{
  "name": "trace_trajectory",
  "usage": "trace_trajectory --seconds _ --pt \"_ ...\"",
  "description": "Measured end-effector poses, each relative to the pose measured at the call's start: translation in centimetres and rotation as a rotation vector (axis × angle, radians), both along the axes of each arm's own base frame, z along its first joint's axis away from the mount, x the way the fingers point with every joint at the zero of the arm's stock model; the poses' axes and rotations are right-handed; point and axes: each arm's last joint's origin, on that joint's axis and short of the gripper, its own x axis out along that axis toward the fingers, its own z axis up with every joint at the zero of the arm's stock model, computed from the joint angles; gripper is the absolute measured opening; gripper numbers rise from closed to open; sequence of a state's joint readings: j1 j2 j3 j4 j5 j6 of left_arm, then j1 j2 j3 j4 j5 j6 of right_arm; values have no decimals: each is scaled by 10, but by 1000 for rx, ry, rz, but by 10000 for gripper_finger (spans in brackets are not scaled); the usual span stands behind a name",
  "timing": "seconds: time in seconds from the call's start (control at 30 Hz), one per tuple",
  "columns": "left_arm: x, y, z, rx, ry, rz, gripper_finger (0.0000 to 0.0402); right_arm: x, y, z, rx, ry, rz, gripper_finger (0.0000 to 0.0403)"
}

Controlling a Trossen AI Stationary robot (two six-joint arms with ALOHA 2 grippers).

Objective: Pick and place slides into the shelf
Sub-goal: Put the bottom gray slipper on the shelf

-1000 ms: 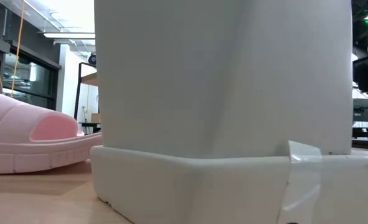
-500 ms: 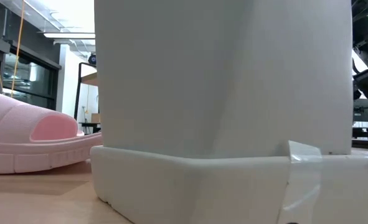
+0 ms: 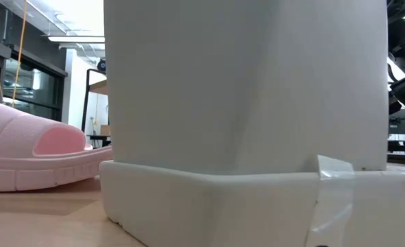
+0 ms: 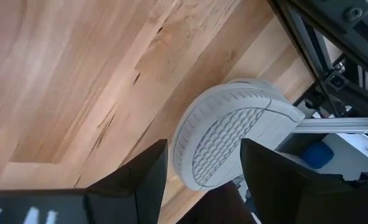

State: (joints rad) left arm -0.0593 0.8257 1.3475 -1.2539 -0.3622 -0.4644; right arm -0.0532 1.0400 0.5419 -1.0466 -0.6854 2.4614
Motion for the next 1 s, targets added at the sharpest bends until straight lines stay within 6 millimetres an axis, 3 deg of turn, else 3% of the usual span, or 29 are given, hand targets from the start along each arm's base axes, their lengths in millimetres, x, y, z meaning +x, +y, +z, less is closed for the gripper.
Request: trace_trajectory --seconds 1.0 --pt "-4 1 -4 31 72 -3 1 26 1 -35 142 40 134 193"
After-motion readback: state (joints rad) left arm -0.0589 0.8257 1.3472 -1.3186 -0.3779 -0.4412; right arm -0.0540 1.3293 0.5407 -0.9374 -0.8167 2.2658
